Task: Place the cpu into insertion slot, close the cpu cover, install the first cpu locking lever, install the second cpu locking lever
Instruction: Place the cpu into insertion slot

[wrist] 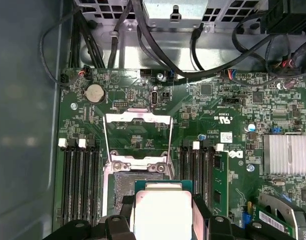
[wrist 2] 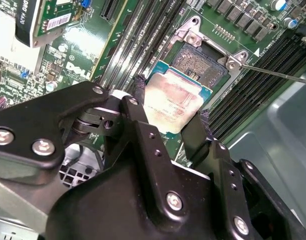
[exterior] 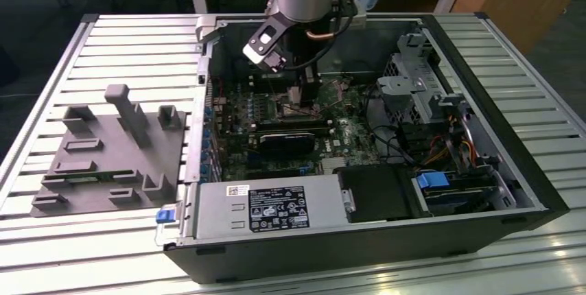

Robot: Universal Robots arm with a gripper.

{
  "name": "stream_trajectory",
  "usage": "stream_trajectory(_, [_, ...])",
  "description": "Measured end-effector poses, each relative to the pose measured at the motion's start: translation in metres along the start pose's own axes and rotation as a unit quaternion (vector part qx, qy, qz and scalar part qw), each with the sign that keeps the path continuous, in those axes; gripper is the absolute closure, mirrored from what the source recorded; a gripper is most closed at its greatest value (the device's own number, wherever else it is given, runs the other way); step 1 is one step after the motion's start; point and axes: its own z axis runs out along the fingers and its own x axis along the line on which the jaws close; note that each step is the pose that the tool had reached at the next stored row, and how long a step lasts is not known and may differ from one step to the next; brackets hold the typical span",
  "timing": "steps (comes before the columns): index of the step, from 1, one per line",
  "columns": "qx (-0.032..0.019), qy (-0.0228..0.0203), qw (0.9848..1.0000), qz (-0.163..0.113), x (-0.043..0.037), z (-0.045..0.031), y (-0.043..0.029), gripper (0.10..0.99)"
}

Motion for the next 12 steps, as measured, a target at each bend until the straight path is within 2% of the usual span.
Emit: stream_trajectory(12, [0.0, -0.0001, 1.0, 0.0, 0.0004, 0.0117, -0.001, 0.549])
